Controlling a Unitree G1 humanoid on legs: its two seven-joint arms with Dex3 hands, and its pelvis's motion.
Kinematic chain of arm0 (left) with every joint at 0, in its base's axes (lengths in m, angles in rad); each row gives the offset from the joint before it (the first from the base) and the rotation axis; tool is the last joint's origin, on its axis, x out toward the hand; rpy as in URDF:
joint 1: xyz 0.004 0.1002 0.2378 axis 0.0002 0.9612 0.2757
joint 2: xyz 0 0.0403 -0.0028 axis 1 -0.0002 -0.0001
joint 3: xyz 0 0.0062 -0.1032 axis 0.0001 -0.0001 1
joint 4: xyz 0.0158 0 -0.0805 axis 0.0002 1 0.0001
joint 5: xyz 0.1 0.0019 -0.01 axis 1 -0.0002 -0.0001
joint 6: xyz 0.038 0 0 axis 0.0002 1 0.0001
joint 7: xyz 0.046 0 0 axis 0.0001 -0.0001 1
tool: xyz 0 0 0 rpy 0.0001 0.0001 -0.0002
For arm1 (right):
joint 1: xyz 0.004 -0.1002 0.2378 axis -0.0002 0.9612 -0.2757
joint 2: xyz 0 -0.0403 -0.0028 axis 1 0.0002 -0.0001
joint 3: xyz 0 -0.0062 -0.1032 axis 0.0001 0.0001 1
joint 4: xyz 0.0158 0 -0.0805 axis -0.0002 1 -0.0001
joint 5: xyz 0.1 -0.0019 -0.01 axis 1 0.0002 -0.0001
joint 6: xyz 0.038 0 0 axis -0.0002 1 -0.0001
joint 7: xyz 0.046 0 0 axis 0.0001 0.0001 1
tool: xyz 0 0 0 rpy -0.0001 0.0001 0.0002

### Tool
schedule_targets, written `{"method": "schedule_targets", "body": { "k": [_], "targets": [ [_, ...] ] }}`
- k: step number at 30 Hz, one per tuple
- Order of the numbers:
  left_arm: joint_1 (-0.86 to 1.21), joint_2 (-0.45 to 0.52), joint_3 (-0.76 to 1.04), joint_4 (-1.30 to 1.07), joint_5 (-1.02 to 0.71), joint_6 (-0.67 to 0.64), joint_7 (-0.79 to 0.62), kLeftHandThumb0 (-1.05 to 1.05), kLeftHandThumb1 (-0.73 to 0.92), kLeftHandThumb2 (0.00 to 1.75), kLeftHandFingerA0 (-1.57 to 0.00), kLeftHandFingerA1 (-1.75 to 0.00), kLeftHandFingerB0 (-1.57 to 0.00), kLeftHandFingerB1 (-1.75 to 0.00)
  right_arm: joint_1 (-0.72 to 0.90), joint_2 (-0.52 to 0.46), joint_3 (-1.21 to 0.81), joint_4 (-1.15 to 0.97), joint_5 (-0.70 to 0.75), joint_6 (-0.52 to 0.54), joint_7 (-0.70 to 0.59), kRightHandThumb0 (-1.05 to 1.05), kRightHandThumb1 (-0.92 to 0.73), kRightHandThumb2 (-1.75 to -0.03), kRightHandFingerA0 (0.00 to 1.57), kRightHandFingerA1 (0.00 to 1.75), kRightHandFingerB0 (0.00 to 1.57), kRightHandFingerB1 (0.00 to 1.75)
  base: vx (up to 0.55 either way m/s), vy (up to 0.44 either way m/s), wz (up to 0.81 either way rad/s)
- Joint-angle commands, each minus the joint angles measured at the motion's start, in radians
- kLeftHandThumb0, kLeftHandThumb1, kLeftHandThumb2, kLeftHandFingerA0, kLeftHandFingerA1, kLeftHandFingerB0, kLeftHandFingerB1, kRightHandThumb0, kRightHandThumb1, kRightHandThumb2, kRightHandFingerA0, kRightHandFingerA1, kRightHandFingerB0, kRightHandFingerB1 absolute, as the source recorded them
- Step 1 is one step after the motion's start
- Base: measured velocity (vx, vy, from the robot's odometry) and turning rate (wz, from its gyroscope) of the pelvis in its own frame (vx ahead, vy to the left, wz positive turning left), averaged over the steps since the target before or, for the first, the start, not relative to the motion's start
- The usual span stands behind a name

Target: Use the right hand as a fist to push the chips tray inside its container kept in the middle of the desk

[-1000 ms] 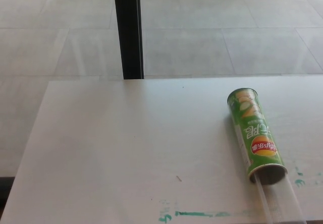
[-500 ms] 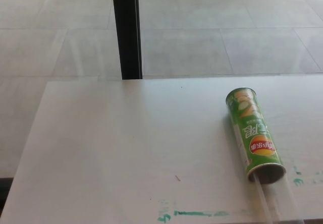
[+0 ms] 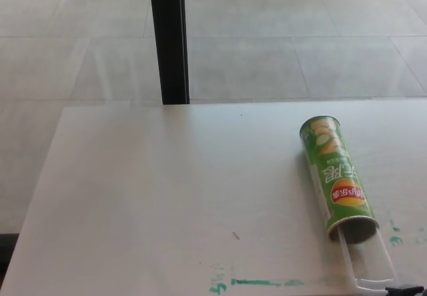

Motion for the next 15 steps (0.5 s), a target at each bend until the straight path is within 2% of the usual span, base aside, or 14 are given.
{"method": "schedule_targets", "body": {
  "k": [1, 3, 4, 7, 8, 9, 10, 12, 13, 15],
  "targets": [
    [-0.001, 0.030, 0.003, 0.008, -0.025, 0.030, 0.010, -0.73, 0.92, 0.68, -0.51, -0.65, -0.44, -0.50, -0.016, 0.020, -0.009, -0.006, -0.013, -0.035, -0.059, -0.57, -0.90, -0.67, 0.75, 1.08, 0.48, 0.43, 0.00, 0.000, 0.00],
    [-0.005, 0.030, -0.005, 0.005, -0.019, 0.033, 0.024, -0.73, 0.92, 0.71, -0.51, -0.66, -0.40, -0.51, -0.036, 0.041, 0.000, -0.006, -0.016, -0.036, -0.066, -0.56, -0.90, -0.67, 0.76, 1.12, 0.50, 0.42, 0.00, 0.000, 0.00],
    [-0.005, 0.030, -0.010, 0.006, -0.016, 0.032, 0.025, -0.73, 0.92, 0.70, -0.51, -0.63, -0.38, -0.48, -0.040, 0.047, 0.003, -0.007, -0.022, -0.032, -0.061, -0.56, -0.90, -0.67, 0.78, 1.05, 0.50, 0.42, 0.00, 0.000, 0.00],
    [-0.014, 0.030, -0.011, 0.004, -0.021, 0.040, 0.034, -0.74, 0.92, 0.67, -0.53, -0.66, -0.39, -0.48, -0.052, 0.059, 0.005, 0.023, -0.030, -0.049, -0.089, -0.56, -0.88, -0.66, 0.80, 1.06, 0.50, 0.44, 0.00, 0.000, 0.00],
    [-0.014, 0.029, -0.007, 0.002, -0.029, 0.038, 0.027, -0.72, 0.92, 0.69, -0.49, -0.66, -0.36, -0.51, -0.056, 0.061, 0.005, 0.032, -0.026, -0.053, -0.090, -0.55, -0.88, -0.66, 0.80, 1.07, 0.51, 0.44, 0.00, 0.000, 0.00],
    [-0.011, 0.028, -0.025, -0.002, -0.012, 0.023, 0.015, -0.69, 0.75, 1.12, -0.45, -0.68, -0.29, -0.57, -0.059, 0.059, 0.002, 0.035, -0.027, -0.049, -0.082, -0.50, -0.70, -1.10, 0.78, 0.96, 0.40, 0.58, 0.00, 0.000, 0.00],
    [-0.007, 0.027, -0.025, -0.005, -0.015, 0.019, 0.010, -0.72, 0.92, 0.73, -0.47, -0.64, -0.36, -0.50, -0.064, 0.056, 0.000, 0.045, -0.028, -0.051, -0.080, -0.50, -0.70, -1.09, 0.77, 0.96, 0.40, 0.58, 0.00, 0.000, 0.00],
    [-0.007, 0.027, -0.024, -0.003, -0.024, 0.029, 0.015, -0.73, 0.92, 0.70, -0.49, -0.63, -0.42, -0.50, -0.071, 0.052, -0.002, 0.060, -0.029, -0.064, -0.090, -0.49, -0.69, -1.09, 0.79, 0.96, 0.40, 0.58, 0.00, 0.000, 0.00],
    [-0.008, 0.027, -0.024, -0.002, -0.026, 0.034, 0.019, -0.73, 0.92, 0.70, -0.51, -0.63, -0.44, -0.50, -0.076, 0.049, -0.003, 0.073, -0.033, -0.072, -0.105, -0.54, -0.86, -0.66, 0.82, 1.11, 0.53, 0.45, 0.00, 0.000, 0.00],
    [-0.003, 0.027, -0.031, -0.005, -0.022, 0.033, 0.013, -0.73, 0.92, 0.72, -0.49, -0.61, -0.43, -0.49, -0.092, 0.041, -0.009, 0.089, -0.046, -0.058, -0.092, -0.55, -0.88, -0.66, 0.80, 1.05, 0.51, 0.44, 0.00, 0.000, 0.00]
  ]
}}
